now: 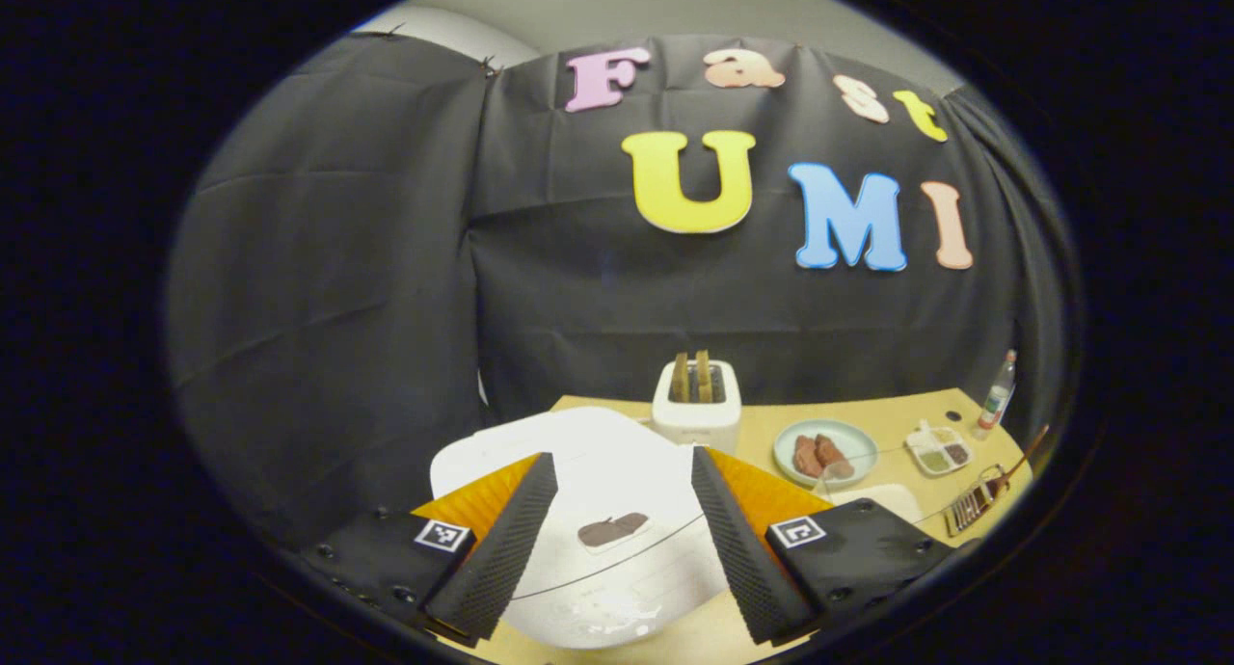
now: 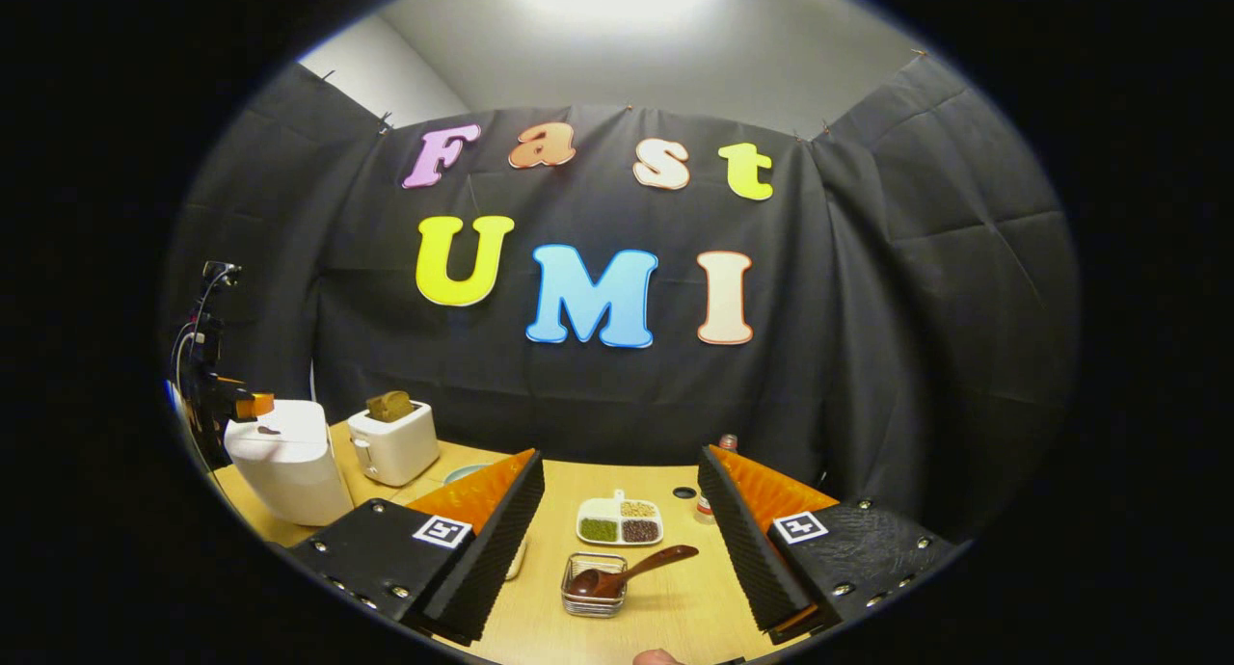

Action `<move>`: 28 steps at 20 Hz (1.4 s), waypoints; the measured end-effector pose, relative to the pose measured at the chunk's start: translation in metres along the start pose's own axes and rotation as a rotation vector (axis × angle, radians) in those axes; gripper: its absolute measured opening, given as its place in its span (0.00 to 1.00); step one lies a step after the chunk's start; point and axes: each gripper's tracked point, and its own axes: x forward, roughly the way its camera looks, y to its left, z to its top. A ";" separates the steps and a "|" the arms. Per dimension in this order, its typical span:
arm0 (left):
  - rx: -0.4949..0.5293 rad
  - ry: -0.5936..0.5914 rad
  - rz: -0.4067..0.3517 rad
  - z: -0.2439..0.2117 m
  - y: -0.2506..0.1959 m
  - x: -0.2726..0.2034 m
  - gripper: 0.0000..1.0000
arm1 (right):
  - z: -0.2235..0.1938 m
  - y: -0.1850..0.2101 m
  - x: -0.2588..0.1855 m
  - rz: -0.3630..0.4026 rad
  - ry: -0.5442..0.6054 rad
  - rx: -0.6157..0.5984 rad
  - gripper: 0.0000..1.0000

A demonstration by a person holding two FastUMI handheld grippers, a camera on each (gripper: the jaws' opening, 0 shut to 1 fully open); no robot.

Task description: Close the left gripper, press the button to open the rice cooker; take a wooden spoon from the chopstick holder with the right hand, scoop a spoonful of rice and pour it into the rice cooker, then put the wooden spoon back into the chopstick holder.

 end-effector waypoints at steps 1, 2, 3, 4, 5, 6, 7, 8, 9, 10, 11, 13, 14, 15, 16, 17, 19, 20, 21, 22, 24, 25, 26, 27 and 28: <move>-0.007 -0.037 -0.015 0.011 -0.003 -0.016 0.99 | 0.008 0.004 -0.001 0.008 -0.016 0.004 0.98; -0.021 -0.080 -0.021 0.025 -0.006 -0.032 1.00 | 0.015 0.009 -0.003 0.018 -0.031 0.010 0.98; -0.040 -0.127 -0.026 0.038 -0.006 -0.049 0.98 | 0.022 0.014 -0.004 0.029 -0.046 0.020 0.98; -0.062 -0.170 -0.032 0.051 -0.008 -0.066 0.97 | 0.028 0.019 -0.006 0.041 -0.062 0.030 0.98; -0.077 -0.216 -0.046 0.064 -0.011 -0.083 0.96 | 0.033 0.025 -0.007 0.058 -0.081 0.036 0.98; -0.081 -0.258 -0.058 0.077 -0.014 -0.099 0.96 | 0.037 0.030 -0.008 0.074 -0.101 0.036 0.98; -0.068 -0.299 -0.068 0.084 -0.016 -0.110 0.95 | 0.038 0.031 -0.006 0.078 -0.110 0.034 0.98; -0.047 -0.337 -0.071 0.093 -0.018 -0.122 0.95 | 0.037 0.029 -0.003 0.073 -0.107 0.034 0.98; -0.028 -0.367 -0.077 0.101 -0.020 -0.130 0.99 | 0.037 0.028 -0.002 0.072 -0.106 0.041 0.98; -0.013 -0.389 -0.084 0.107 -0.024 -0.138 0.97 | 0.040 0.029 -0.001 0.071 -0.110 0.051 0.98; -0.005 -0.398 -0.091 0.106 -0.028 -0.141 0.97 | 0.042 0.028 0.000 0.066 -0.118 0.061 0.98; 0.010 -0.397 -0.101 0.104 -0.035 -0.144 0.97 | 0.042 0.022 0.003 0.044 -0.129 0.065 0.98; 0.008 -0.386 -0.100 0.101 -0.037 -0.143 0.97 | 0.040 0.022 0.004 0.038 -0.125 0.065 0.98; -0.004 -0.376 -0.108 0.099 -0.040 -0.142 0.97 | 0.039 0.023 0.004 0.037 -0.120 0.066 0.98; -0.019 -0.374 -0.112 0.099 -0.043 -0.142 0.94 | 0.040 0.022 0.005 0.036 -0.121 0.067 0.98; -0.030 -0.373 -0.112 0.099 -0.043 -0.141 0.95 | 0.042 0.021 0.005 0.030 -0.126 0.066 0.98; -0.032 -0.367 -0.093 0.098 -0.037 -0.137 0.99 | 0.046 0.019 0.005 0.021 -0.135 0.052 0.98; -0.035 -0.362 -0.084 0.097 -0.034 -0.135 0.99 | 0.048 0.019 0.006 0.018 -0.139 0.039 0.98; -0.041 -0.358 -0.083 0.096 -0.035 -0.135 0.99 | 0.049 0.019 0.005 0.015 -0.142 0.029 0.98; -0.050 -0.356 -0.081 0.095 -0.034 -0.134 0.97 | 0.050 0.020 0.004 0.015 -0.146 0.024 0.98; -0.059 -0.360 -0.078 0.095 -0.032 -0.134 0.95 | 0.049 0.022 0.003 0.017 -0.143 0.025 0.98; -0.059 -0.366 -0.077 0.096 -0.031 -0.134 0.96 | 0.047 0.024 0.003 0.018 -0.140 0.023 0.98; -0.052 -0.365 -0.077 0.096 -0.032 -0.134 0.99 | 0.046 0.025 0.003 0.018 -0.137 0.020 0.94; -0.041 -0.366 -0.072 0.096 -0.032 -0.134 0.99 | 0.045 0.027 0.002 0.020 -0.134 0.018 0.94; -0.028 -0.371 -0.071 0.097 -0.033 -0.134 0.96 | 0.044 0.028 0.002 0.023 -0.132 0.017 0.94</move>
